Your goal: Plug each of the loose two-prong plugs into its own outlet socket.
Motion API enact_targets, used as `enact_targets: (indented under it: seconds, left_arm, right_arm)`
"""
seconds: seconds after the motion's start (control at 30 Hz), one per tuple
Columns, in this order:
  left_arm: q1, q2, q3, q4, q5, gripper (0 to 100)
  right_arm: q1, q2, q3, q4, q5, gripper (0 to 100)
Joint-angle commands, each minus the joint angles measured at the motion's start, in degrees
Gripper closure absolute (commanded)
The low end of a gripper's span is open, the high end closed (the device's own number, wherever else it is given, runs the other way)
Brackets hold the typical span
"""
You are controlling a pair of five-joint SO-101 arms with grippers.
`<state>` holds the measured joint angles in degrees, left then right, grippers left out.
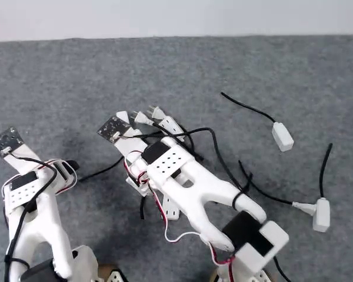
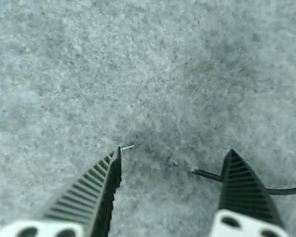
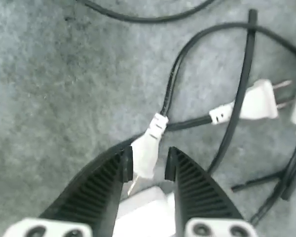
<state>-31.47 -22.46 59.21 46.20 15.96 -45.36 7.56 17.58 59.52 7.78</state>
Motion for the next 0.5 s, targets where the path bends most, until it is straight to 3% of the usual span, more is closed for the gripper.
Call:
enact_targets:
  seconds: [0.0, 0.47]
  left_arm:
    - [-0.18, -0.09, -2.77, -1.41, -0.53, 69]
    - [-0.18, -0.09, -2.77, -1.41, -0.53, 69]
  right_arm:
    - [-0.4, 2.95, -3.52, -3.38, 0.79, 87.1]
    - [1.36, 12.26, -10.2, -3.56, 3.43, 87.3]
